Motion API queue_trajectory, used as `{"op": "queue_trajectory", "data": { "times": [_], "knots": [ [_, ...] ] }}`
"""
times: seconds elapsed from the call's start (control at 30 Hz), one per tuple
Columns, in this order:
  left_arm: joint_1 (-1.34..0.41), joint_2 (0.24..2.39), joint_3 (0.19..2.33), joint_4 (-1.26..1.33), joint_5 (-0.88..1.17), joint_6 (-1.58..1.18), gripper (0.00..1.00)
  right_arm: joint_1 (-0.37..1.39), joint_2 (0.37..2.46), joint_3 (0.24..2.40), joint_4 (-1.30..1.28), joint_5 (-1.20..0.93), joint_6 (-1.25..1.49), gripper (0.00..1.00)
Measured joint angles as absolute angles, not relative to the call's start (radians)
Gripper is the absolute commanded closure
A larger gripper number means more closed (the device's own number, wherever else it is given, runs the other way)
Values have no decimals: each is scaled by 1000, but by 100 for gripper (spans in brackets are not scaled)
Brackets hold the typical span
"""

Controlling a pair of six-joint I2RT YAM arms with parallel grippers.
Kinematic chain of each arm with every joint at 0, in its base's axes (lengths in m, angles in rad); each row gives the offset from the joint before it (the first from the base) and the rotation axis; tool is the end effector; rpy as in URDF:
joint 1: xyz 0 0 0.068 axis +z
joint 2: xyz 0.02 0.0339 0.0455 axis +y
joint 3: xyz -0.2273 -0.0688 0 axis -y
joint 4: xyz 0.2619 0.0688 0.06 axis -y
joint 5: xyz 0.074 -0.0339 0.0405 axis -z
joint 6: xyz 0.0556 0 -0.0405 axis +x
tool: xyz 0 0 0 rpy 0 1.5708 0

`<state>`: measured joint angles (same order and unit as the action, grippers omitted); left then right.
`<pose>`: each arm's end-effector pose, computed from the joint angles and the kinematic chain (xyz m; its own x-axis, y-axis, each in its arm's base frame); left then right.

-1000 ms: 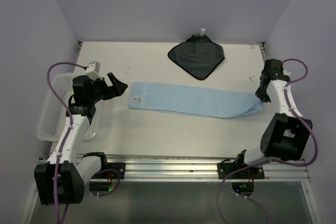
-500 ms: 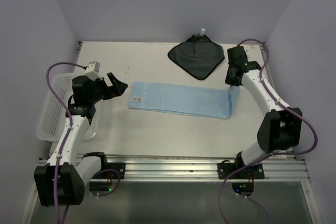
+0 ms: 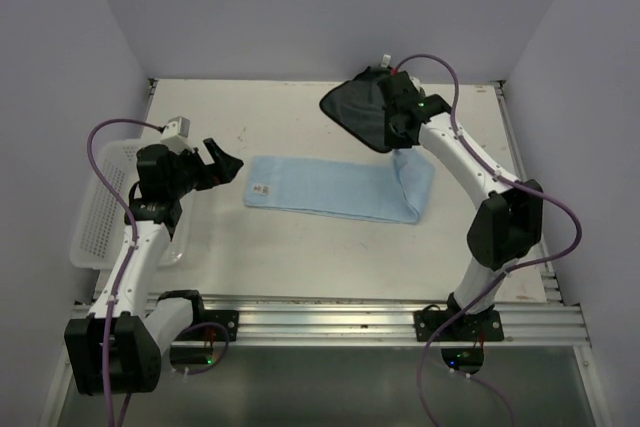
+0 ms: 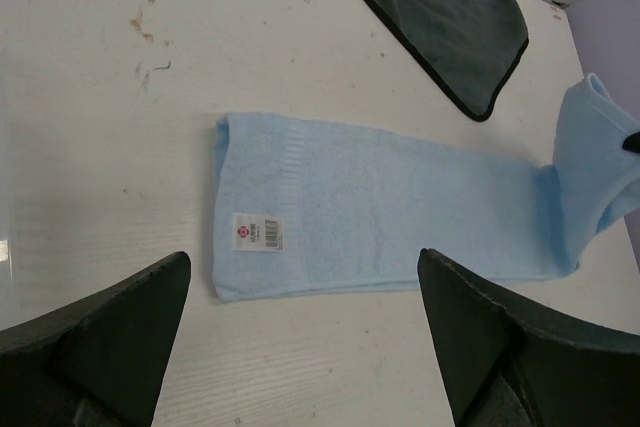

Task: Roll the towels
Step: Fold the towel

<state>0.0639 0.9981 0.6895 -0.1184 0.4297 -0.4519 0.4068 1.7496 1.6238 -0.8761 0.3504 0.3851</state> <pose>0.2789 -0.0054 0.2306 -0.5117 -0.4305 -0.7435 0.1077 0.8264 -0.5527 0.3710 0.1391 0.2575 -0.7929 0.0426 -0.6079 0.1036 0.9924 -0.0657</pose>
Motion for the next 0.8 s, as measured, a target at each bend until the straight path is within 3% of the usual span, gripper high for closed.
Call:
{"op": "queue_trajectory", "data": {
  "times": [0.37, 0.8],
  "knots": [
    [64, 998, 690, -118, 422, -452, 0, 583, 1928, 1930, -991, 356, 395, 100],
    [57, 994, 690, -121, 411, -452, 0, 686, 2091, 2148, -1042, 299, 420, 100]
  ]
}}
